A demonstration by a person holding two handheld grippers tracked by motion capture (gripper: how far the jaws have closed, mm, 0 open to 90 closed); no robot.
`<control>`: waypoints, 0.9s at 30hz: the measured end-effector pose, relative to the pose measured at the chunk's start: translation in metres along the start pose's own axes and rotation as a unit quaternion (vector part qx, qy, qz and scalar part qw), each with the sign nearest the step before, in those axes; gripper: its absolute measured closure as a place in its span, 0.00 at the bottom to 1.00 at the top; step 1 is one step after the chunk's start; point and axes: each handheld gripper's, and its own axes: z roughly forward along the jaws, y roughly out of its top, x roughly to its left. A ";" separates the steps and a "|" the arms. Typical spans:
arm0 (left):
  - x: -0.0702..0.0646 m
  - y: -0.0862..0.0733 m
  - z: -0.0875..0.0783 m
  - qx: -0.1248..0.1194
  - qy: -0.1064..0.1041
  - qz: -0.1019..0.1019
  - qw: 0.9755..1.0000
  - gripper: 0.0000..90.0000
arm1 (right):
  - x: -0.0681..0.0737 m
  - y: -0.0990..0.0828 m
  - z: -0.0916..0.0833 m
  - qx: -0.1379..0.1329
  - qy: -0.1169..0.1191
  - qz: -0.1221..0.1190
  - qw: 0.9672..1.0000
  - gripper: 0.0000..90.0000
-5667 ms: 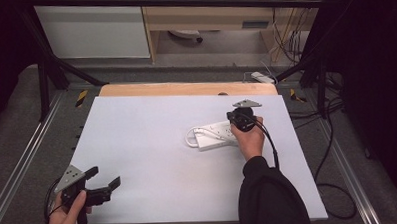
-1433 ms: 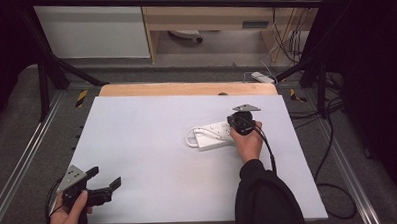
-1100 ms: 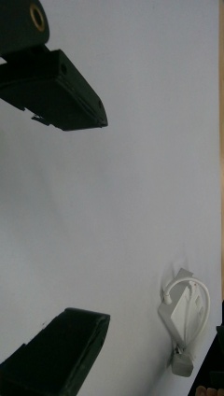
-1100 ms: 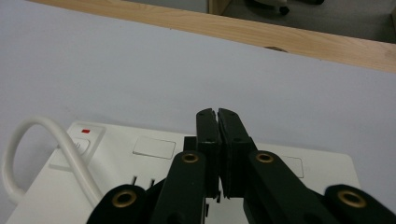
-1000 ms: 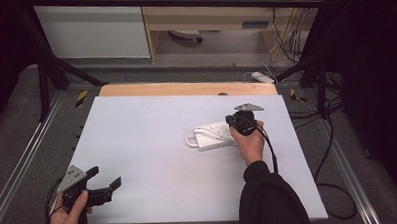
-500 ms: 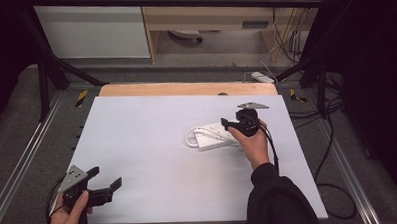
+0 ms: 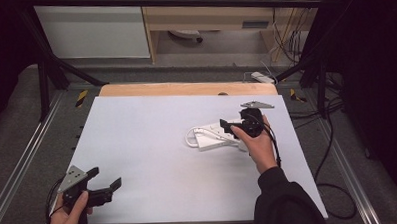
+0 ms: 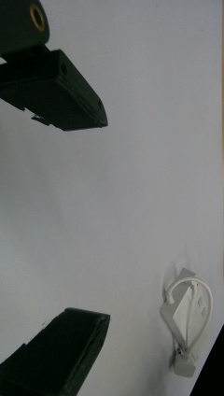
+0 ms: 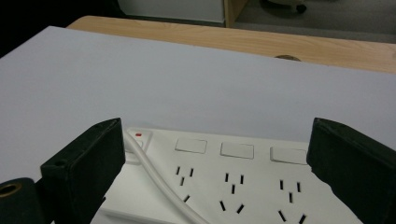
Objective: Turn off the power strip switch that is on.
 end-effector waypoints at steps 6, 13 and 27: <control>0.000 0.000 -0.001 0.000 0.002 0.003 1.000 0.07 | 0.002 0.005 -0.015 -0.010 0.009 -0.007 1.000 0.05; 0.000 -0.001 -0.001 -0.001 0.001 0.004 1.000 0.07 | 0.004 0.009 -0.033 -0.032 0.021 -0.005 0.999 0.05; 0.000 -0.001 -0.001 0.000 0.001 0.002 1.000 0.07 | -0.002 0.007 -0.065 -0.033 0.018 -0.011 0.999 0.05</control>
